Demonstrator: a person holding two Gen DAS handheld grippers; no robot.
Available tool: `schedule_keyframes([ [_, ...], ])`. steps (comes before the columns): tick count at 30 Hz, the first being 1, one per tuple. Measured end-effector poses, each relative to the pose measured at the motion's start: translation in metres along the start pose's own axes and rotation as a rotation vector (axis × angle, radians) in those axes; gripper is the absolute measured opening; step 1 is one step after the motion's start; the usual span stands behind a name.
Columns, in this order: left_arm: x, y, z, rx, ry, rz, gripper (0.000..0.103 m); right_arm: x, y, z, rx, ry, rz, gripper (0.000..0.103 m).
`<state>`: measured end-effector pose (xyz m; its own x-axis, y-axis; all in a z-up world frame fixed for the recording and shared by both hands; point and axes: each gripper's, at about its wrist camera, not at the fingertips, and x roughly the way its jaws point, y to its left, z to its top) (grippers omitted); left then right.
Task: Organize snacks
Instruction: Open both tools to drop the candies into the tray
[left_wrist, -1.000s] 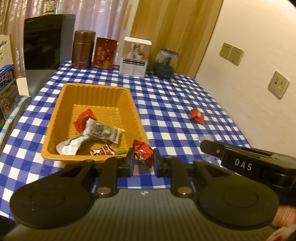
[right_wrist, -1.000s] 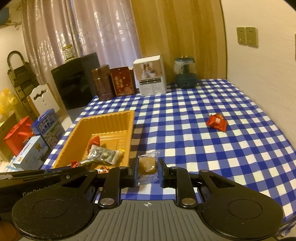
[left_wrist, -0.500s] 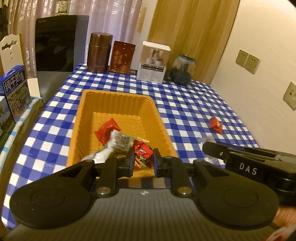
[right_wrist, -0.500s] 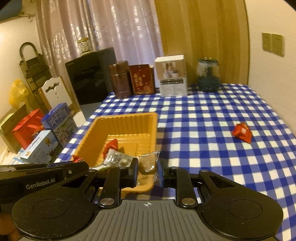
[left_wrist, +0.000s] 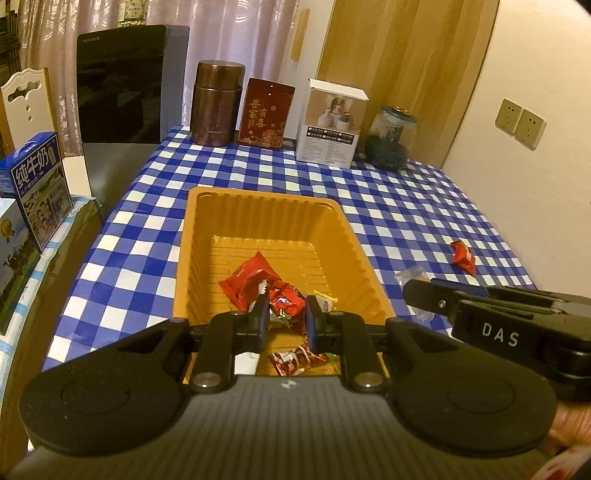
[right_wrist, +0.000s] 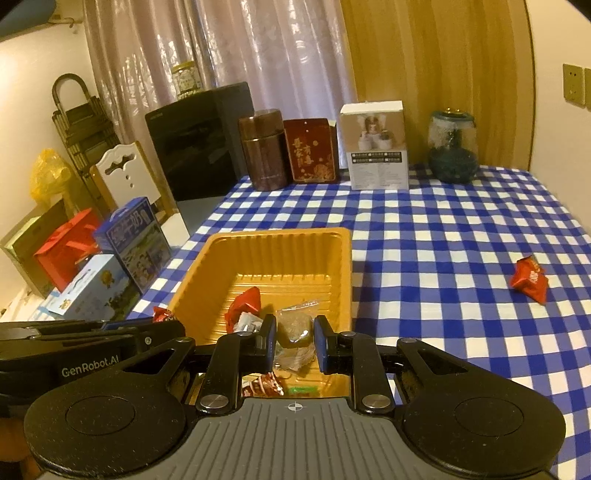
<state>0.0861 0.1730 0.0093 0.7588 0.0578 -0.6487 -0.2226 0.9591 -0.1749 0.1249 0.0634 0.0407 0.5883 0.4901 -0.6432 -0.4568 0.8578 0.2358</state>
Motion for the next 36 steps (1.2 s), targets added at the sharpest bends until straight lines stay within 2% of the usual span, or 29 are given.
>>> schedule_keyframes([
  [8,0.021,0.008,0.006,0.017,0.019,-0.007,0.018,0.017,-0.005,0.003,0.012,0.013,0.0,0.022],
  [11,0.03,0.009,0.006,0.019,0.024,-0.004,0.03,0.021,-0.007,0.002,0.021,0.02,0.001,0.022],
  [21,0.024,0.024,0.003,0.009,0.031,0.036,0.03,0.026,-0.013,-0.002,0.046,0.037,0.009,0.022],
  [32,0.02,0.025,0.002,0.012,0.037,0.035,0.03,0.026,-0.003,0.005,0.042,0.027,0.048,0.022],
  [36,0.021,0.025,0.001,0.009,0.038,0.036,0.031,0.031,-0.002,0.009,0.049,0.027,0.087,0.022],
])
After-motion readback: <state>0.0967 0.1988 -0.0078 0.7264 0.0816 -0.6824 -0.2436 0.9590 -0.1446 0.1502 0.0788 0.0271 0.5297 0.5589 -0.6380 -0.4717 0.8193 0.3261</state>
